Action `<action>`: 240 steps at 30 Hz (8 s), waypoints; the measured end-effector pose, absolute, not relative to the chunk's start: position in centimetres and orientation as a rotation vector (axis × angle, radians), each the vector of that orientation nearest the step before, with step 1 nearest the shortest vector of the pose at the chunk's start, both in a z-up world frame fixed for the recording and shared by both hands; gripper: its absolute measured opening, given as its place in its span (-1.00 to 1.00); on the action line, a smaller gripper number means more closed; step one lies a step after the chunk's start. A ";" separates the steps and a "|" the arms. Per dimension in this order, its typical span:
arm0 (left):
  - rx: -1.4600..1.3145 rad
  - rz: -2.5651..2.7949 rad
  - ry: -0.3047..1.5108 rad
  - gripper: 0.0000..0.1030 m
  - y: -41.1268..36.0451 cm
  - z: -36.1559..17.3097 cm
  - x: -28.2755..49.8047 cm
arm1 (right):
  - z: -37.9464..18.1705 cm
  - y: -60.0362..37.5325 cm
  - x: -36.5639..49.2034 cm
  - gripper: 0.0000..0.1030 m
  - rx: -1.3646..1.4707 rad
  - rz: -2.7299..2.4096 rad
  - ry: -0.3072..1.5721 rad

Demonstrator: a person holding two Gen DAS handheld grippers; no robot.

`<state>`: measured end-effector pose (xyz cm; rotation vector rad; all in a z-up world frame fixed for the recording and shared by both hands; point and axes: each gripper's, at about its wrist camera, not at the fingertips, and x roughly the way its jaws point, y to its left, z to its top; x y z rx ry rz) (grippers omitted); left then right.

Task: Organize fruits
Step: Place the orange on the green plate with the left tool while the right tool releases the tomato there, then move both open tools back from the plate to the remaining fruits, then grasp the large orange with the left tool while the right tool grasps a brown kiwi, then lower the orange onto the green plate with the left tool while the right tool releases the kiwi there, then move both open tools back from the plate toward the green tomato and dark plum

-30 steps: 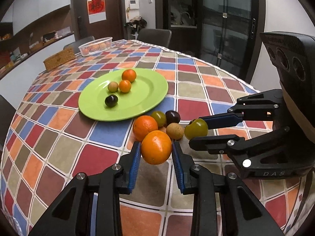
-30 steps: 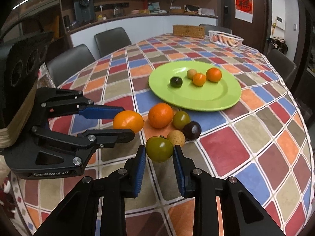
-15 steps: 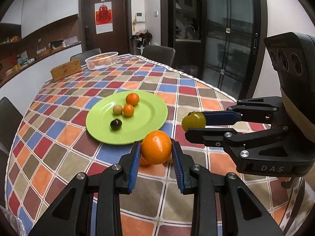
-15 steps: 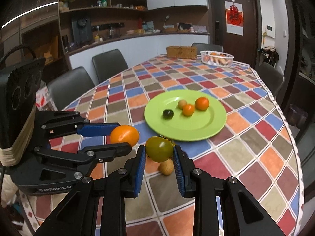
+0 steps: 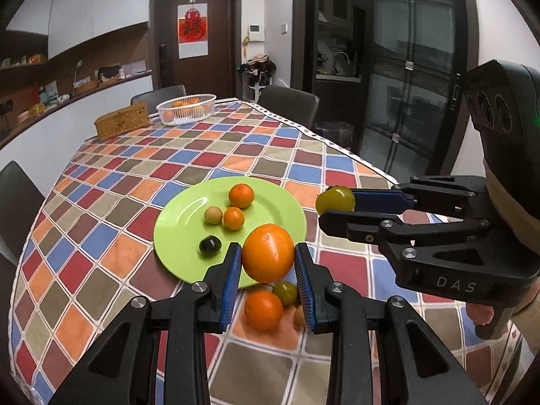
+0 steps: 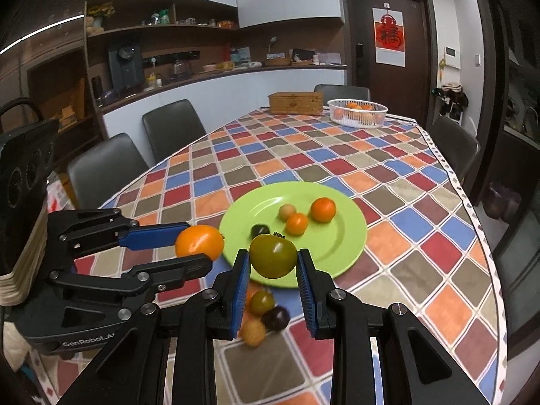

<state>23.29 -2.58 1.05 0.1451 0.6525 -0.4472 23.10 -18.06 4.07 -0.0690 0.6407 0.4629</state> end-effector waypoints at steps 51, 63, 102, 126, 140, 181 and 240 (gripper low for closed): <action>0.162 -0.333 0.596 0.31 -1.2 2.6 23.7 | 3.3 -19.3 26.1 -0.11 -0.040 0.361 0.665; 0.207 -0.372 0.547 0.44 0.4 3.3 20.2 | 4.7 -17.7 20.3 -0.11 -0.085 0.327 0.606; 0.445 -0.708 0.681 0.14 -1.2 -6.0 23.7 | -4.3 -15.0 21.2 -0.22 -0.091 0.384 0.850; 0.424 -0.723 0.790 -0.24 -2.9 -7.7 25.5 | -5.7 -16.2 22.4 -0.47 -0.017 0.409 0.889; 0.350 -0.610 0.769 -0.24 -2.4 -5.4 23.2 | -3.6 -17.1 21.0 -0.47 -0.004 0.404 0.830; 0.194 -0.310 0.801 -0.24 -0.2 3.1 30.5 | 5.4 -17.6 30.3 -0.47 -0.026 0.440 0.807; 0.252 -0.227 0.668 0.57 -0.5 6.2 26.3 | 6.4 -17.7 27.8 -0.07 -0.092 0.433 0.758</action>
